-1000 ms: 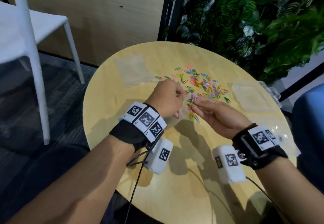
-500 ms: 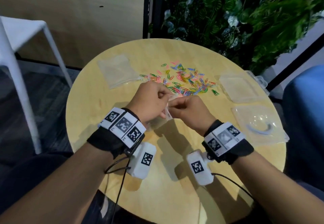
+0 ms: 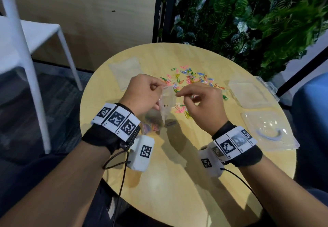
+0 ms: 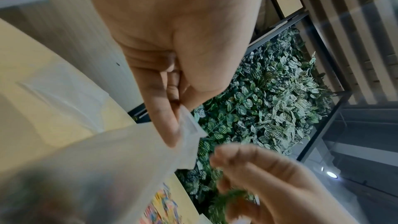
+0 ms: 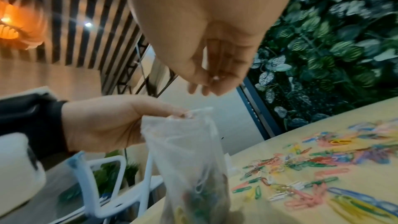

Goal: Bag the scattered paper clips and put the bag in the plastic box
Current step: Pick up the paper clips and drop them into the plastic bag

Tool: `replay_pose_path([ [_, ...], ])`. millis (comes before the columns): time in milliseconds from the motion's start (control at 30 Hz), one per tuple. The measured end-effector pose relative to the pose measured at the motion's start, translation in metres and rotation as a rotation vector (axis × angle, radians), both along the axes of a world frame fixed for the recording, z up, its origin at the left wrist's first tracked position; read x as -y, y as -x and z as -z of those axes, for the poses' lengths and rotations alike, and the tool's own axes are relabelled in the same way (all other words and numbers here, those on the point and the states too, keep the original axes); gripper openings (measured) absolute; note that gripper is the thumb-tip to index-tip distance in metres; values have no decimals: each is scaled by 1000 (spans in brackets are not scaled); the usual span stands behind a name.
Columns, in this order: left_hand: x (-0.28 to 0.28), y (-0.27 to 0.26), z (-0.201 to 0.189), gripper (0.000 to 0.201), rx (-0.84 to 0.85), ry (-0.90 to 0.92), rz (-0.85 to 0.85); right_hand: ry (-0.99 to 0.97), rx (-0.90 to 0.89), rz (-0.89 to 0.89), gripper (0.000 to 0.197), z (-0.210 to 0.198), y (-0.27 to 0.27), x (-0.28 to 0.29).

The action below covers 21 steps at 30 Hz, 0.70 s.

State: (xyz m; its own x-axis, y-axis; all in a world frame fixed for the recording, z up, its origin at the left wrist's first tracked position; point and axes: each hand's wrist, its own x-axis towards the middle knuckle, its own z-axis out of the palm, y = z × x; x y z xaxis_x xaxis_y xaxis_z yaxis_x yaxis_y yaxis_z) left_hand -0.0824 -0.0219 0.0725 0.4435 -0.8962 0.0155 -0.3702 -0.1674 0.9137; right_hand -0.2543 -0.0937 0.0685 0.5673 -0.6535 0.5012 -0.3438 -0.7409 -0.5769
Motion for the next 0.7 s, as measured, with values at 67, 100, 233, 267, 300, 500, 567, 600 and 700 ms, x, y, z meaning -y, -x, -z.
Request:
replay_pose_path([
  [67,-5,-12,-1,17,52,12,-43,-126,-194,158,27,6,10,8],
  [100,-8,-18,-1,17,76,15,-60,-234,-424,217,44,14,15,10],
  [233,-20,-33,-3,17,124,24,-80,-487,-938,324,92,59,16,15],
  [267,-23,-36,-3,17,133,26,-79,-473,-889,354,90,67,12,16],
  [300,-27,-40,-3,17,142,26,-78,-441,-845,364,85,72,6,18],
  [500,-44,-62,-1,18,154,19,-104,-395,-696,392,63,84,-46,35],
  [567,-47,-68,-1,18,149,16,-112,-379,-690,405,77,83,-61,42],
  [600,-48,-68,-1,18,148,14,-111,-370,-690,409,80,80,-66,46],
  [700,-49,-70,-2,18,147,16,-102,-284,-750,375,63,75,-84,58],
])
